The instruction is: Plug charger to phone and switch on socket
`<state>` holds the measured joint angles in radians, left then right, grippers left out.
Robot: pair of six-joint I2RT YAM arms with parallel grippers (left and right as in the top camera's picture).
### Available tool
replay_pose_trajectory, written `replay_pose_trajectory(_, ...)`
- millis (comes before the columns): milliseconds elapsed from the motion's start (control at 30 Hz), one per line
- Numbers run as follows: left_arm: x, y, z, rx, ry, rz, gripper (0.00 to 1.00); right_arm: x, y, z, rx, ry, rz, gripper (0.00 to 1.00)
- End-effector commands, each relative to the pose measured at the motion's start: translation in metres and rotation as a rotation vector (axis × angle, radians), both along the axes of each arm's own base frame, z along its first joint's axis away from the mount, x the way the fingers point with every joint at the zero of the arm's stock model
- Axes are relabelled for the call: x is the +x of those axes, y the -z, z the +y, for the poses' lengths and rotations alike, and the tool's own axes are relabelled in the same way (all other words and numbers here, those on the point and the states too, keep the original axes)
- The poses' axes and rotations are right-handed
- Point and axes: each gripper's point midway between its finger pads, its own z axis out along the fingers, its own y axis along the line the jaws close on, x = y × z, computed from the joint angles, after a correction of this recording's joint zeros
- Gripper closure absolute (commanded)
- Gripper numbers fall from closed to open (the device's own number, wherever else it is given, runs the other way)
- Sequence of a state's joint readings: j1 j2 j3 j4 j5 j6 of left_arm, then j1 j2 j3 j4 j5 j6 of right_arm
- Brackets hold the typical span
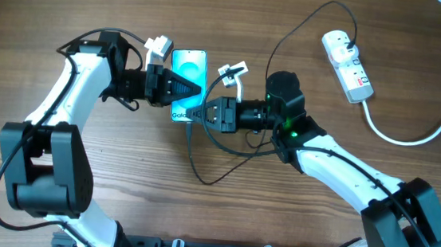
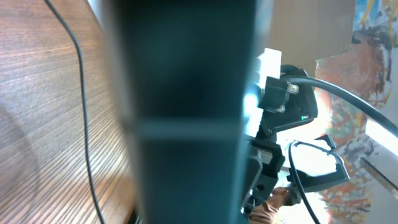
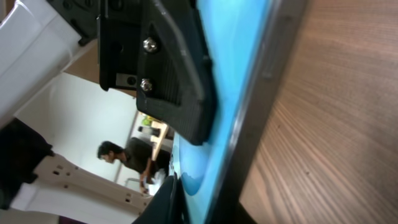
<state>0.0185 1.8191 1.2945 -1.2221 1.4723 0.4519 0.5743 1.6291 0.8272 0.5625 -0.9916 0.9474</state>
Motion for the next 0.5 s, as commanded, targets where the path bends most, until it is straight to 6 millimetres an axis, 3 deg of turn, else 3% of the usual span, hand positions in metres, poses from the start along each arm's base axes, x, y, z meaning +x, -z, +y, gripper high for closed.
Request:
replay_pose_trajectory(0,-0.002,0.002,0.001,0.033,0.003,-0.007,0.94,-0.013,-0.008,0.006,0.028,-0.082,-0.06,0.96)
replay_pose_trajectory(267,-0.001,0.028,0.007,0.188,0.023,-0.044,0.55,-0.012,-0.008,0.004,0.025,-0.077,-0.05,0.96)
replay_pose_trajectory(367,0.003,0.031,0.008,0.208,0.021,-0.075,0.29,0.002,0.006,-0.006,-0.023,-0.016,0.026,0.96)
replay_pose_trajectory(467,0.011,0.041,0.011,0.264,0.002,-0.054,0.25,0.021,0.034,-0.026,-0.123,0.087,0.088,0.96)
